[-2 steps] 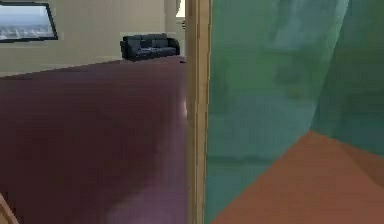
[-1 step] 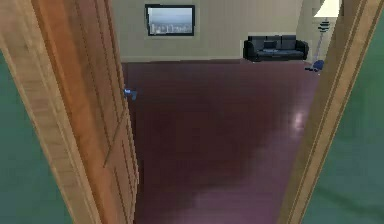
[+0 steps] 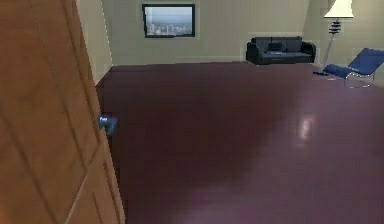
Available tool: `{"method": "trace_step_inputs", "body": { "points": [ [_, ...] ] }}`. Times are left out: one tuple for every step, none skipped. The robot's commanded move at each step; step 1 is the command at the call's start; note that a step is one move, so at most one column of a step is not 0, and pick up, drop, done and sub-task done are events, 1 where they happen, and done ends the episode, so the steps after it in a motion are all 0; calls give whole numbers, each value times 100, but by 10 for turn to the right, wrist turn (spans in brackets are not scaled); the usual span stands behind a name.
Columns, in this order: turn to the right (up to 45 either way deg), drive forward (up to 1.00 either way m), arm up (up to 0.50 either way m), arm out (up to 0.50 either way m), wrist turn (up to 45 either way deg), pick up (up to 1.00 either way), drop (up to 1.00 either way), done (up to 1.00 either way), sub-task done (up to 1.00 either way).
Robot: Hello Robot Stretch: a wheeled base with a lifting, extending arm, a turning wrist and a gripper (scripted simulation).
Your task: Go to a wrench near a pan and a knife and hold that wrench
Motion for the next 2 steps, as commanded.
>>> {"method": "trace_step_inputs", "body": {
  "points": [
    [-30,0,0,0,0,0,0,0,0],
    [0,100,0,0,0,0,0,0,0]
  ]
}}
